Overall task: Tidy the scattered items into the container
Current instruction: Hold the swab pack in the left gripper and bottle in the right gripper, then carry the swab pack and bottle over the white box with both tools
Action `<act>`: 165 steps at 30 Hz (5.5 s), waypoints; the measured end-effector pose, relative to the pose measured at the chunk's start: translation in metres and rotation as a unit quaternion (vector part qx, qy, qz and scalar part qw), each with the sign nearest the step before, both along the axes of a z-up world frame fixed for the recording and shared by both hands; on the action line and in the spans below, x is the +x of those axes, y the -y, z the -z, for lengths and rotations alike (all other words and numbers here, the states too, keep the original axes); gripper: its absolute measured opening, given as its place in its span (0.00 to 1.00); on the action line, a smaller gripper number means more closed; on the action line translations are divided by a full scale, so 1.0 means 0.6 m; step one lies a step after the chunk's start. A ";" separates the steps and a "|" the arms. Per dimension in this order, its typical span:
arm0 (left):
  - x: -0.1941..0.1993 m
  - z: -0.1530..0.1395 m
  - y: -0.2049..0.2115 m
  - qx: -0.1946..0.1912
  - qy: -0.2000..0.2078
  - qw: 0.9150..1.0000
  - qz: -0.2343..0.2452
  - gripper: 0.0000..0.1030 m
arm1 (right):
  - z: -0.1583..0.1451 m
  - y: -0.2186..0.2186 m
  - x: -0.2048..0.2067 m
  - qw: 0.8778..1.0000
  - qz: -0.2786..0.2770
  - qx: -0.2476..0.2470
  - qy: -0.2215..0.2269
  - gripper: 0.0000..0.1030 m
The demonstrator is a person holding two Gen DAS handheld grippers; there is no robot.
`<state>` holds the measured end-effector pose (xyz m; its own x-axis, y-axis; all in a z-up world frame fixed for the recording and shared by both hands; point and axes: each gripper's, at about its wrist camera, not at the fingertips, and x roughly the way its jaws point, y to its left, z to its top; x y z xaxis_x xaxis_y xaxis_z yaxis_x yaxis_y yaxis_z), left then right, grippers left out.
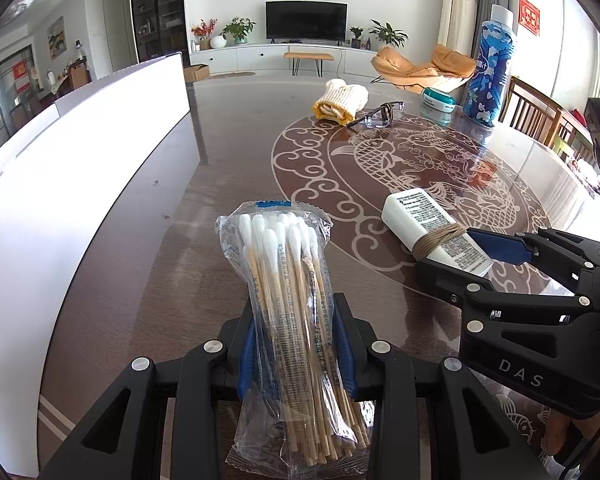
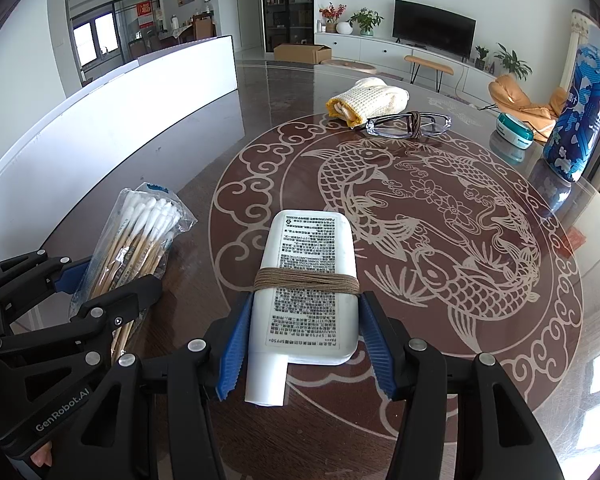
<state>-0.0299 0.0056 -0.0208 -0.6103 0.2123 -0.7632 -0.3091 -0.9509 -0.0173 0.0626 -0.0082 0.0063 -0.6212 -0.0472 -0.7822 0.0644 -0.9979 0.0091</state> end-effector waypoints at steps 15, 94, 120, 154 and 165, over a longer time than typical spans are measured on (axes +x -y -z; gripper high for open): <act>0.001 0.000 0.000 0.000 0.000 1.000 0.000 0.32 | 0.000 0.001 0.000 1.000 0.000 0.000 0.000 0.53; 0.000 0.001 -0.001 -0.001 0.000 1.000 0.001 0.33 | 0.001 0.003 0.000 1.000 0.000 0.001 0.000 0.53; -0.031 -0.008 -0.004 -0.035 0.079 0.994 0.070 0.52 | -0.027 -0.004 -0.094 0.979 -0.093 -0.008 0.180 0.81; -0.120 -0.230 0.527 0.019 0.024 0.986 -0.165 0.26 | -0.334 0.443 -0.183 0.964 -0.260 -0.038 0.036 0.52; -0.155 -0.133 0.576 0.017 0.093 0.974 -0.205 0.48 | -0.184 0.590 -0.254 0.958 -0.262 -0.066 0.094 0.61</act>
<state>-0.1231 -0.3397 0.0591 -0.5008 0.0074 -0.8655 0.1073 -0.9917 -0.0706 -0.0900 -0.3622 0.1166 -0.3341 -0.4202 -0.8437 0.5413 -0.8184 0.1932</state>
